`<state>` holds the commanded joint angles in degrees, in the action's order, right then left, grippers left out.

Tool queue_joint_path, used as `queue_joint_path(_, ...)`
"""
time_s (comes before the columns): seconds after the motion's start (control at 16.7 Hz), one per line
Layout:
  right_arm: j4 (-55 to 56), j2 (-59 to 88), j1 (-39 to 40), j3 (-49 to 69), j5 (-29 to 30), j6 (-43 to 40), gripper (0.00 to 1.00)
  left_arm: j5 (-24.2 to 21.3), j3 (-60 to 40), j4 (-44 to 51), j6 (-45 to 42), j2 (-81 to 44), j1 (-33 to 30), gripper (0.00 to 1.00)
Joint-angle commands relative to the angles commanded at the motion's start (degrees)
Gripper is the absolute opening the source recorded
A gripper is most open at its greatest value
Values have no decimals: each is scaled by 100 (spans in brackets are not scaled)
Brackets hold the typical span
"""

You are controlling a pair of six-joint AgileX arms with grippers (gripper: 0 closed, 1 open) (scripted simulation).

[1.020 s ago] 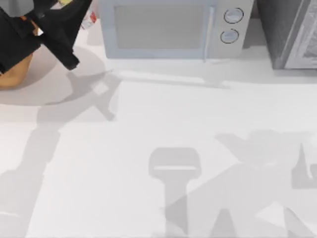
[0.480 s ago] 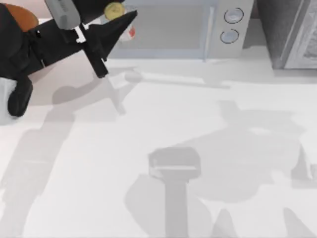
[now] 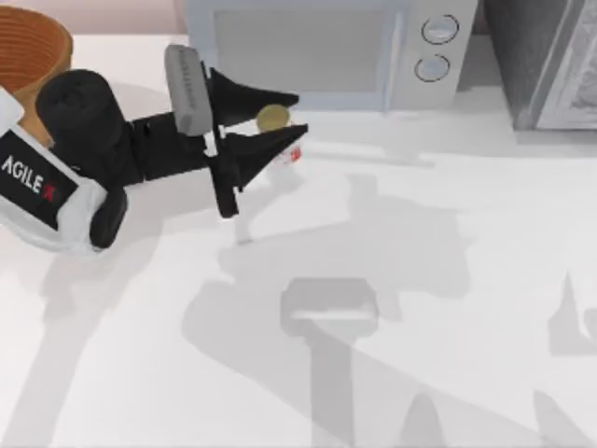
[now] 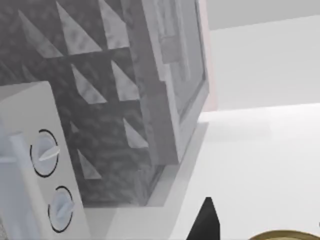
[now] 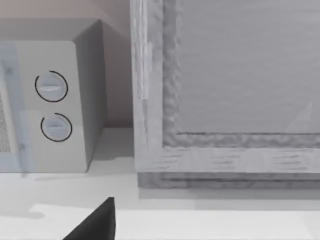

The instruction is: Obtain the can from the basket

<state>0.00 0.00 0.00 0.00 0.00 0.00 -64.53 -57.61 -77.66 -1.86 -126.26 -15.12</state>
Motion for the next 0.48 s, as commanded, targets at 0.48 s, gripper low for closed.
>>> queue_joint_path(0.48,0,0,0,0,0,0,100,-944,-343,-313,-1,-1711,-336,0)
